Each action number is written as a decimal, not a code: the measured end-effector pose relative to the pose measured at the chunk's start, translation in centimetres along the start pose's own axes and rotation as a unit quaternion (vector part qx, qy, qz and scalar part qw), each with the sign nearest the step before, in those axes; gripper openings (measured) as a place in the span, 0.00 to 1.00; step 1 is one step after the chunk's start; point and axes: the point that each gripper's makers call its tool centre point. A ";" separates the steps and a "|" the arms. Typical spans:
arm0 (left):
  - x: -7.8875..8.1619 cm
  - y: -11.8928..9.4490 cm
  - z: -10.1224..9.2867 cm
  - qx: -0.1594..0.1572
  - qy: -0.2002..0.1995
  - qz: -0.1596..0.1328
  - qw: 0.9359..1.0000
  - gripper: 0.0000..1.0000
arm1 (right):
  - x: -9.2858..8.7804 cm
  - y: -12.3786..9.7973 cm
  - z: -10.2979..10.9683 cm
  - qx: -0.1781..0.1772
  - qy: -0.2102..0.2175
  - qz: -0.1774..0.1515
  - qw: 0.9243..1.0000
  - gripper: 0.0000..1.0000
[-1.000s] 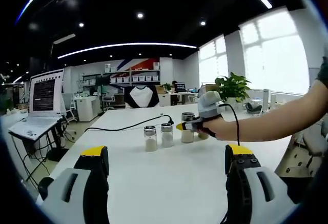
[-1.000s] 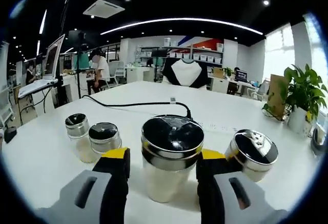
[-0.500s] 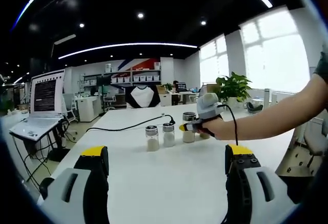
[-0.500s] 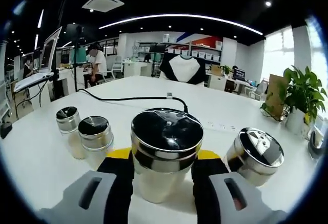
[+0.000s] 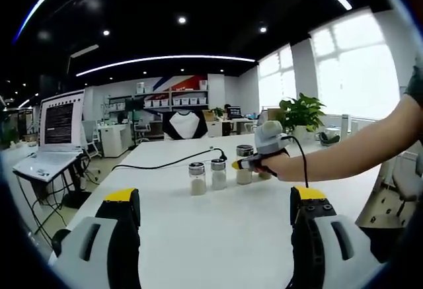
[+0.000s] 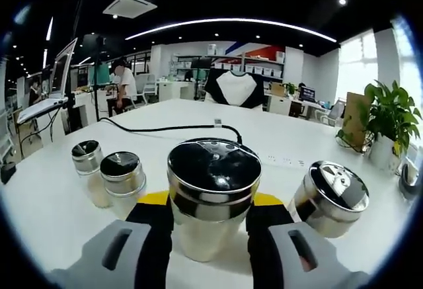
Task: Rotate the seasoning bottle until the label or dispensing opening points toward the visible target arrow and the bottle remains upright within the marked orientation range
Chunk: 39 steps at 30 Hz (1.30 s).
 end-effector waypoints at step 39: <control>0.5 -0.6 -0.3 -0.004 -0.010 -0.007 1.000 0.99 | -0.6 -2.1 0.8 0.002 0.008 -0.007 1.000 0.41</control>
Point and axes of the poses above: the point that each gripper's makers call its tool centre point, and the gripper's own axes: y roughly forward along the fingers, z roughly to its left, x roughly out of its top, and after that the axes turned 1 degree about -z, right-handed
